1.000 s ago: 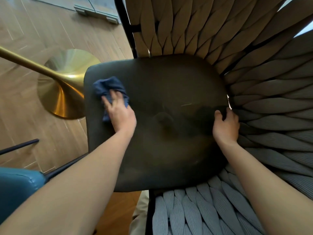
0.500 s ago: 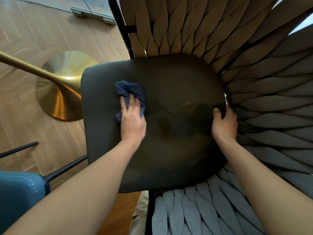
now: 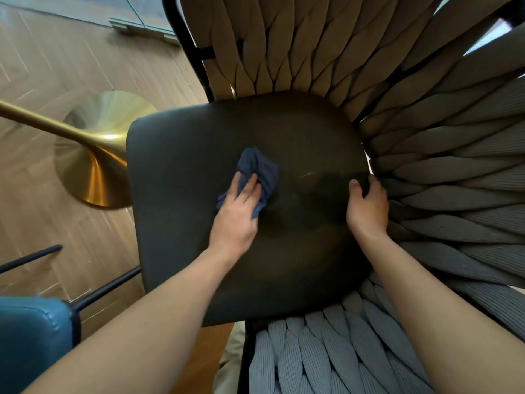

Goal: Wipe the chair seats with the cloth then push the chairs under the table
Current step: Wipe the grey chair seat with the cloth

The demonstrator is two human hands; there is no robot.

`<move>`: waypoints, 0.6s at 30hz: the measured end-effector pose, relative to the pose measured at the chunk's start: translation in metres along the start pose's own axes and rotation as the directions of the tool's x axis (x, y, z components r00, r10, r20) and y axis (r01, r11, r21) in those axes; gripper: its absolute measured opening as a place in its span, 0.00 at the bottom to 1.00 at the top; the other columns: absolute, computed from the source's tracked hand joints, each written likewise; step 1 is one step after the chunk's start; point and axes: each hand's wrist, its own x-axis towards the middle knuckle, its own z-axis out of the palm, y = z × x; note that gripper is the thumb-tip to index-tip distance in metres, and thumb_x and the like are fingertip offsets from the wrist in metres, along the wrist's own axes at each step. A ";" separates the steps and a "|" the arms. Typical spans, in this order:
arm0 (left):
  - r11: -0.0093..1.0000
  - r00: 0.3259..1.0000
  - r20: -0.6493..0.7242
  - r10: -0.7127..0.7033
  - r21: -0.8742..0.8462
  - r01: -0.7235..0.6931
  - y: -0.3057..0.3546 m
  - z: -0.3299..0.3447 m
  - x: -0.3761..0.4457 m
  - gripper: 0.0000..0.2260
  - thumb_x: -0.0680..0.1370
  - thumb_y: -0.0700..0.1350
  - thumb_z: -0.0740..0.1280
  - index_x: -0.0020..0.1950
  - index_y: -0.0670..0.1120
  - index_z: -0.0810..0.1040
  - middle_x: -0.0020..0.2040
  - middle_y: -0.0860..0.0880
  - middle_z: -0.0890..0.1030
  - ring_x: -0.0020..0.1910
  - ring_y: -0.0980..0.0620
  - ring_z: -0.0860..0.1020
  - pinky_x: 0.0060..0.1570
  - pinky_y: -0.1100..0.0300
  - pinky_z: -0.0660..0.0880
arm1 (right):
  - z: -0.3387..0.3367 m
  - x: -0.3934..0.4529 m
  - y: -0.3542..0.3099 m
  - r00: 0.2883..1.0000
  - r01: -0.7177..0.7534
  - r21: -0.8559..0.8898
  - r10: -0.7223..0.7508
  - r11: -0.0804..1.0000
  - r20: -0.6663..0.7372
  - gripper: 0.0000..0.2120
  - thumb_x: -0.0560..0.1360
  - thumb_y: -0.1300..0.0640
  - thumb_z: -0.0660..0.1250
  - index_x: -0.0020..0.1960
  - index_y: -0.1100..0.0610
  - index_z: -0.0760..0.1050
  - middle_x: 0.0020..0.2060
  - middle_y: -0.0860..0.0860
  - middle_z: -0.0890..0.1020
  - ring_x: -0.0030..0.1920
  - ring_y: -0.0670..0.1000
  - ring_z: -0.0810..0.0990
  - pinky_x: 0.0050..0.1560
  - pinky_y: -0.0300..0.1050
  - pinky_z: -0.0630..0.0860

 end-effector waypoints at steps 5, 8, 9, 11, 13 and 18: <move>0.887 0.865 -0.222 -0.449 -0.224 0.403 0.021 -0.002 0.012 0.22 0.79 0.37 0.59 0.74 0.43 0.66 0.77 0.48 0.62 0.78 0.46 0.50 0.75 0.48 0.56 | -0.002 0.001 0.001 1.000 0.005 0.039 -0.005 0.999 -0.009 0.29 0.80 0.44 0.56 0.78 0.53 0.57 0.76 0.53 0.62 0.76 0.58 0.59 0.75 0.59 0.58; 0.883 0.875 -0.156 -0.458 -0.196 0.427 0.070 0.014 0.048 0.23 0.79 0.38 0.58 0.75 0.44 0.63 0.78 0.47 0.57 0.78 0.44 0.47 0.74 0.45 0.53 | -0.004 0.002 0.004 1.000 0.005 0.055 -0.005 0.998 0.001 0.29 0.81 0.43 0.55 0.78 0.53 0.57 0.76 0.53 0.62 0.76 0.58 0.59 0.75 0.59 0.57; 0.948 0.946 -0.095 -0.310 -0.106 0.300 0.078 0.021 0.050 0.24 0.79 0.39 0.58 0.76 0.44 0.62 0.79 0.47 0.57 0.78 0.43 0.46 0.74 0.46 0.52 | -0.004 0.003 0.005 1.000 0.007 0.062 -0.008 0.998 0.007 0.29 0.81 0.43 0.55 0.78 0.53 0.57 0.77 0.53 0.62 0.76 0.58 0.58 0.76 0.58 0.56; 0.999 0.996 0.089 0.028 0.017 -0.029 0.073 0.025 0.038 0.24 0.79 0.40 0.59 0.75 0.43 0.63 0.79 0.48 0.57 0.78 0.45 0.45 0.76 0.51 0.47 | -0.006 0.004 0.006 1.000 0.012 0.075 -0.013 0.997 0.017 0.29 0.81 0.43 0.54 0.78 0.53 0.56 0.77 0.53 0.61 0.77 0.57 0.58 0.76 0.57 0.55; 0.979 0.969 0.167 0.184 0.060 -0.196 0.049 0.018 0.020 0.23 0.79 0.41 0.61 0.74 0.44 0.65 0.78 0.49 0.58 0.78 0.48 0.46 0.75 0.55 0.48 | -0.007 0.004 0.006 1.000 0.003 0.103 -0.006 0.995 0.025 0.28 0.81 0.43 0.53 0.78 0.53 0.56 0.77 0.53 0.61 0.77 0.56 0.58 0.76 0.56 0.55; 0.970 0.971 -0.094 -0.218 -0.127 0.205 0.065 0.015 0.026 0.21 0.79 0.39 0.61 0.73 0.43 0.68 0.76 0.47 0.64 0.78 0.47 0.50 0.74 0.46 0.58 | -0.008 0.006 0.006 0.999 -0.015 0.182 0.009 0.983 0.031 0.28 0.82 0.42 0.52 0.78 0.53 0.58 0.76 0.51 0.63 0.77 0.53 0.59 0.77 0.54 0.55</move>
